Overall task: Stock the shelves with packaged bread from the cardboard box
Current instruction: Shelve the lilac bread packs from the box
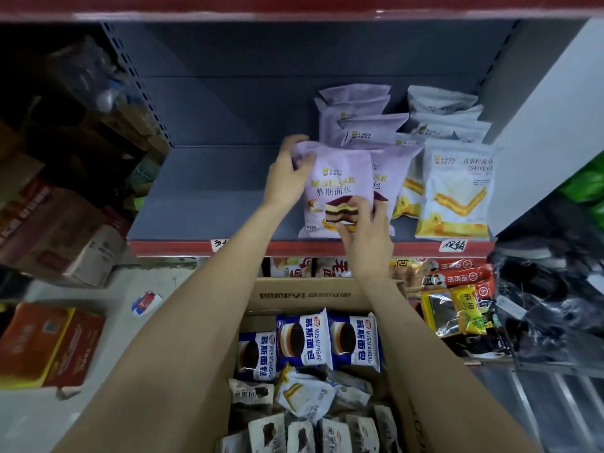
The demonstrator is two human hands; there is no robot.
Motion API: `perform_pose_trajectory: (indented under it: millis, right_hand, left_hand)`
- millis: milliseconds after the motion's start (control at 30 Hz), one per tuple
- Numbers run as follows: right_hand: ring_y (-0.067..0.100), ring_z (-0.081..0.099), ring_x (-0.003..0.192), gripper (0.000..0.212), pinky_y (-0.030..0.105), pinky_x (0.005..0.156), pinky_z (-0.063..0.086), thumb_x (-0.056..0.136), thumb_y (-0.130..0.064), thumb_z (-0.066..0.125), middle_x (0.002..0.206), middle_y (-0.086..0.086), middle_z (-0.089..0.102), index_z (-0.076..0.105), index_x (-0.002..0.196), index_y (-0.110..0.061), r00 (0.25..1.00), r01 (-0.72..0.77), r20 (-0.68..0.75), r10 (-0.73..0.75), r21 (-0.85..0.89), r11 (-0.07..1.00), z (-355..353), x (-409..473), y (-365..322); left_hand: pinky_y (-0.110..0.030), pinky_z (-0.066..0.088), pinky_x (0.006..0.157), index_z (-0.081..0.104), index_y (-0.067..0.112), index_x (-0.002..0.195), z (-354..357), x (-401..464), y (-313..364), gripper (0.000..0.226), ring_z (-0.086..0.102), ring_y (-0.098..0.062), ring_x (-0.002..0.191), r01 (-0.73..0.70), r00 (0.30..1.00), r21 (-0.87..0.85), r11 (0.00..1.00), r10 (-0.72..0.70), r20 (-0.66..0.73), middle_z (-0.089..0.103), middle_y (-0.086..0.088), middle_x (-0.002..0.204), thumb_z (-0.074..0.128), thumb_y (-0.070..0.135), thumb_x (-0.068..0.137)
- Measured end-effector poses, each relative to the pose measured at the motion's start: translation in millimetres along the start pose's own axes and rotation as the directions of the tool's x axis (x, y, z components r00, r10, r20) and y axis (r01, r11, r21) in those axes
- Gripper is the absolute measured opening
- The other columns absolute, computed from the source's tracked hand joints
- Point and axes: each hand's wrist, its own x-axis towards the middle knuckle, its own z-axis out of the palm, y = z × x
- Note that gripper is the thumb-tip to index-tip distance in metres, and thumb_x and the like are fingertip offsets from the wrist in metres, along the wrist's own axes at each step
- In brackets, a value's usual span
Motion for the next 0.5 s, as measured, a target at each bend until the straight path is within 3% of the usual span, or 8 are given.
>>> perform_pose_trajectory:
  millis: [67, 133, 233, 400, 500]
  right_hand:
    - [0.036, 0.052, 0.109, 0.036, 0.050, 0.078, 0.047, 0.087, -0.028, 0.063, 0.123, 0.015, 0.049, 0.044, 0.118, -0.024, 1.000, 0.022, 0.008, -0.021, -0.127, 0.992, 4, -9, 3]
    - [0.036, 0.048, 0.117, 0.032, 0.058, 0.092, 0.036, 0.090, -0.034, 0.058, 0.128, 0.014, 0.050, 0.051, 0.120, -0.026, 0.999, 0.028, -0.020, -0.033, -0.212, 0.977, 4, -17, 5]
    - [0.037, 0.036, 0.129, 0.033, 0.060, 0.100, 0.030, 0.093, -0.037, 0.052, 0.142, 0.016, 0.039, 0.051, 0.126, -0.032, 0.998, 0.031, -0.052, -0.039, -0.158, 0.987, -3, -26, 4]
    - [0.033, 0.027, 0.135, 0.037, 0.053, 0.106, 0.032, 0.094, -0.030, 0.047, 0.146, 0.014, 0.033, 0.047, 0.131, -0.025, 0.991, 0.090, -0.102, -0.085, 0.046, 0.995, -20, -49, -2]
    - [0.023, 0.035, 0.129, 0.032, 0.035, 0.105, 0.031, 0.094, -0.023, 0.050, 0.138, 0.009, 0.043, 0.051, 0.126, -0.018, 0.985, 0.159, -0.091, -0.146, 0.163, 0.974, -30, -71, -7]
  left_hand:
    - [-0.038, 0.049, 0.090, 0.038, 0.030, 0.137, -2, -10, -8, 0.041, 0.060, -0.026, 0.102, 0.071, 0.996, 0.069, 0.995, -0.074, 0.047, 0.061, -0.002, 0.110, 0.047, 0.029, 0.097]
    - [-0.033, 0.045, 0.088, 0.020, 0.035, 0.147, -4, -17, -8, 0.052, 0.057, -0.029, 0.111, 0.104, 0.992, 0.095, 0.990, -0.110, 0.063, 0.058, -0.004, 0.126, 0.042, 0.032, 0.100]
    - [-0.025, 0.038, 0.086, 0.005, 0.033, 0.151, -8, -26, -1, 0.063, 0.053, -0.023, 0.122, 0.115, 0.993, 0.027, 0.993, -0.116, 0.022, 0.051, -0.001, 0.140, 0.043, 0.033, 0.100]
    - [-0.016, 0.036, 0.090, 0.037, 0.022, 0.142, -21, -65, -5, 0.045, 0.050, -0.002, 0.108, 0.164, 0.985, -0.067, 0.984, -0.166, -0.035, 0.055, 0.003, 0.132, 0.047, 0.025, 0.099]
    - [-0.021, 0.043, 0.098, 0.058, 0.016, 0.123, -34, -97, -15, 0.027, 0.055, 0.001, 0.105, 0.164, 0.982, -0.073, 0.984, -0.170, -0.079, 0.062, 0.011, 0.113, 0.051, 0.022, 0.097]
